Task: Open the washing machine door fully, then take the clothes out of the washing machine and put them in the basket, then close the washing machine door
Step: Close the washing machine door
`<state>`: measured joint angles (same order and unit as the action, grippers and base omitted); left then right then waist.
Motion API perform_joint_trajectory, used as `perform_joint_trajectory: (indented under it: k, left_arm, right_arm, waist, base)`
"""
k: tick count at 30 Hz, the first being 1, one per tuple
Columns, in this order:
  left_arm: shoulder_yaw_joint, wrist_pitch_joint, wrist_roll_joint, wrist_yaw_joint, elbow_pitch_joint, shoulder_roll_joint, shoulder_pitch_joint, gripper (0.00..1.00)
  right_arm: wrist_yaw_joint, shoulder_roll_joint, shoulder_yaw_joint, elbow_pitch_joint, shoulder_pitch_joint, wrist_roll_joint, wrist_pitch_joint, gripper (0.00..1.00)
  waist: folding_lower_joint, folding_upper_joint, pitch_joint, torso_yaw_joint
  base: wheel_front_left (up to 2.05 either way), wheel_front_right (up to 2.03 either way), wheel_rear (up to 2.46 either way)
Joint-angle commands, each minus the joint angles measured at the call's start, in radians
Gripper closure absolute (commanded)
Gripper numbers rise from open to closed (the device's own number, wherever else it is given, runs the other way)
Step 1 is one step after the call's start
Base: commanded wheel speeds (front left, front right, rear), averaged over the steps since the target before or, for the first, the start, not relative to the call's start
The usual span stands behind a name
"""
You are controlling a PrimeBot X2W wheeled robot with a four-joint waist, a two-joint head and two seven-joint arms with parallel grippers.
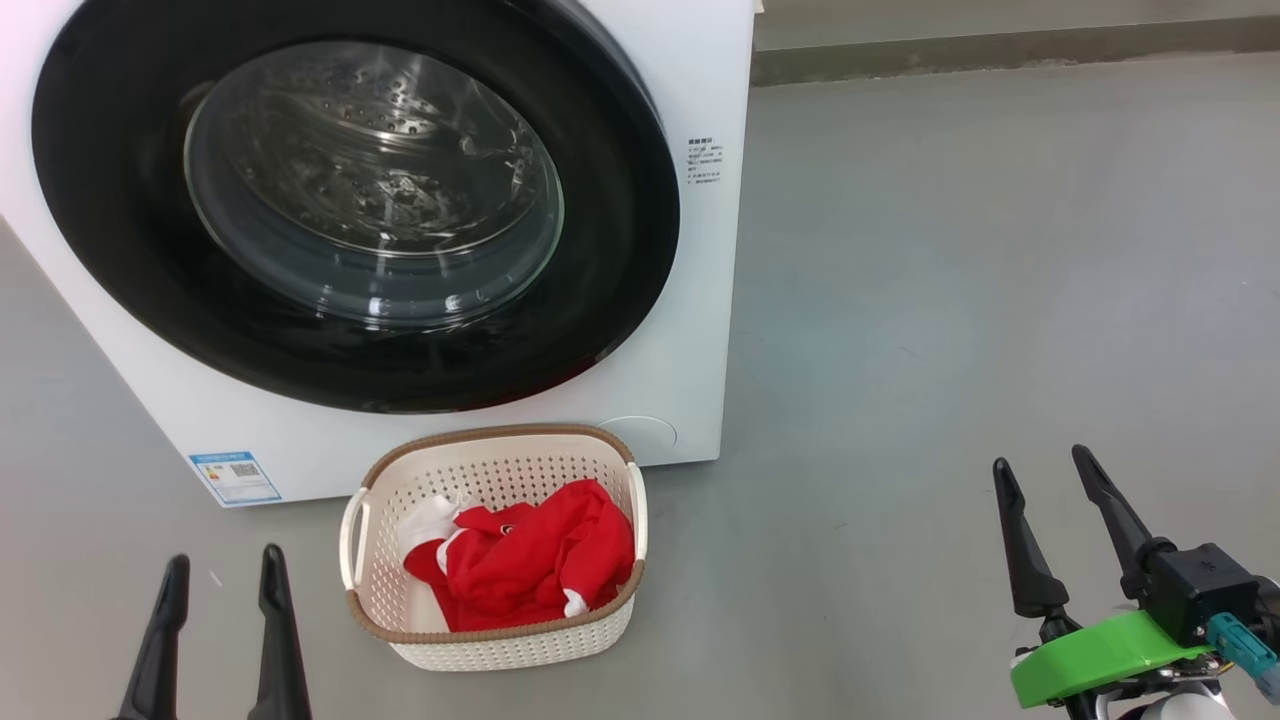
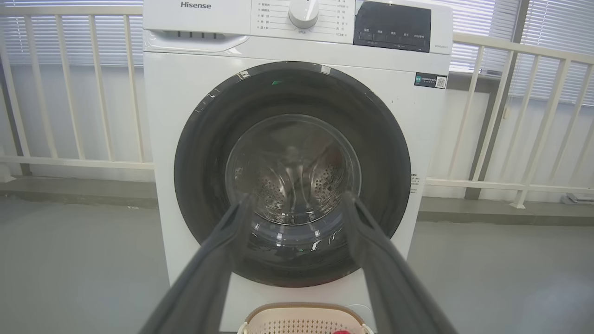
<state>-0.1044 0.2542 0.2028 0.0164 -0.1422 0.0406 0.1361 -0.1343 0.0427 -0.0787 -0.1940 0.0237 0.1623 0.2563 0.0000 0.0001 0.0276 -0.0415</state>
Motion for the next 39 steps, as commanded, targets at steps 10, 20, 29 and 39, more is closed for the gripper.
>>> perform_joint_trajectory:
  k: [10, 20, 29, 39]
  left_arm:
    - [-0.035, 0.008, -0.001, -0.022, -0.003, 0.010, -0.010, 0.00]
    - [-0.036, 0.008, 0.003, -0.026, 0.015, 0.010, -0.007, 0.00]
    - [-0.028, 0.008, 0.000, -0.023, 0.039, 0.011, 0.001, 0.00]
    - [-0.006, -0.029, -0.018, -0.024, 0.086, 0.030, 0.007, 0.00]
  right_arm:
    - [0.004, 0.008, 0.006, 0.012, 0.036, -0.039, 0.006, 0.00]
    - [0.004, 0.008, 0.006, 0.012, 0.035, -0.037, 0.006, 0.00]
    - [0.004, 0.008, 0.009, 0.011, 0.033, -0.033, 0.006, 0.00]
    - [0.004, 0.008, 0.011, 0.009, 0.029, -0.031, 0.006, 0.00]
  waist:
    - [0.0000, -0.0001, -0.002, 0.004]
    - [0.0000, -0.0001, 0.006, 0.004]
    - [0.0000, -0.0001, 0.017, 0.006]
    - [0.0000, -0.0001, 0.016, 0.003]
  base:
    - [0.00, 0.00, 0.00]
    - [0.00, 0.00, 0.00]
    - [0.00, 0.00, 0.00]
    - [0.00, 0.00, 0.00]
